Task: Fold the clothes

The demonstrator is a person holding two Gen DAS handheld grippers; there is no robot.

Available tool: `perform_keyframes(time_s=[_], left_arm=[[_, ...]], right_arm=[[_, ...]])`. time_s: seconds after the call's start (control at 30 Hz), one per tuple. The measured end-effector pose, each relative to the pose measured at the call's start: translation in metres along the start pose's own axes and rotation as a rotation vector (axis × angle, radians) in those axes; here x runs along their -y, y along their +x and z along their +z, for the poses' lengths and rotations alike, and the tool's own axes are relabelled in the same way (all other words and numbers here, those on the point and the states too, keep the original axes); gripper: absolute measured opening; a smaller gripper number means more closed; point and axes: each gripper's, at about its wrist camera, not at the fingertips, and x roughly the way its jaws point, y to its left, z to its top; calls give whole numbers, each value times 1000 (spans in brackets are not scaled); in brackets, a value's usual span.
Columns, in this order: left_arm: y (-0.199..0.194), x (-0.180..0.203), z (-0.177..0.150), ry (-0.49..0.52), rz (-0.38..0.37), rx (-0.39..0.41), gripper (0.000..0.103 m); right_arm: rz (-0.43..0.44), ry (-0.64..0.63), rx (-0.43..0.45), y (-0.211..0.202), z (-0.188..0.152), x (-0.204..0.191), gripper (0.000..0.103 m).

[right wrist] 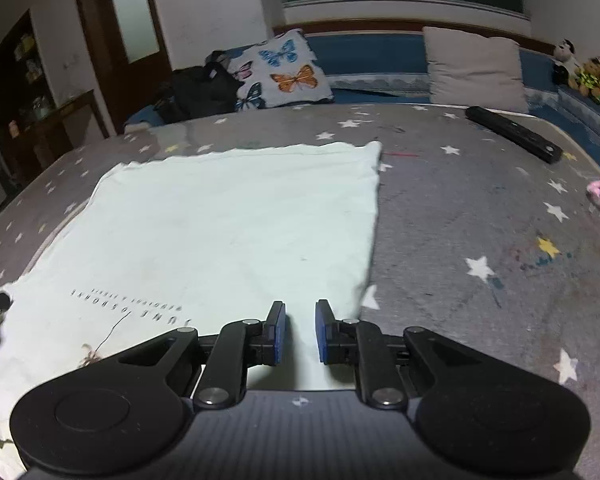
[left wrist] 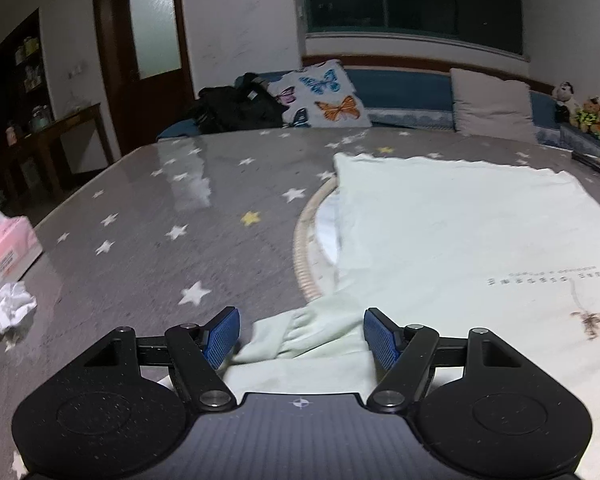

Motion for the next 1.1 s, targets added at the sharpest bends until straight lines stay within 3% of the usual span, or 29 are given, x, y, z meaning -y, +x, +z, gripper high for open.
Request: perform_keyframes(time_s=[0.27,0.5,0.6,0.83,1.1], left_arm=[[-5,-8,-5,-33,25,-11,72],[-16,-6,-11,0,37,8,72],[-21,-5,-13,7,45,10,72],[-47,15,-14,89,22,88,72],[-61,34,-25,194,-5,117,73]], right_arm=[[-67,-69,18,-27,-11,0,14],[55,-193,8,-56,-38,-32,18],[79,-228,-12,-65,-49,-43,33],[144,-331,-14,-76,-64,-77,38],[189,-435,-116,-94,-93,-91,41]])
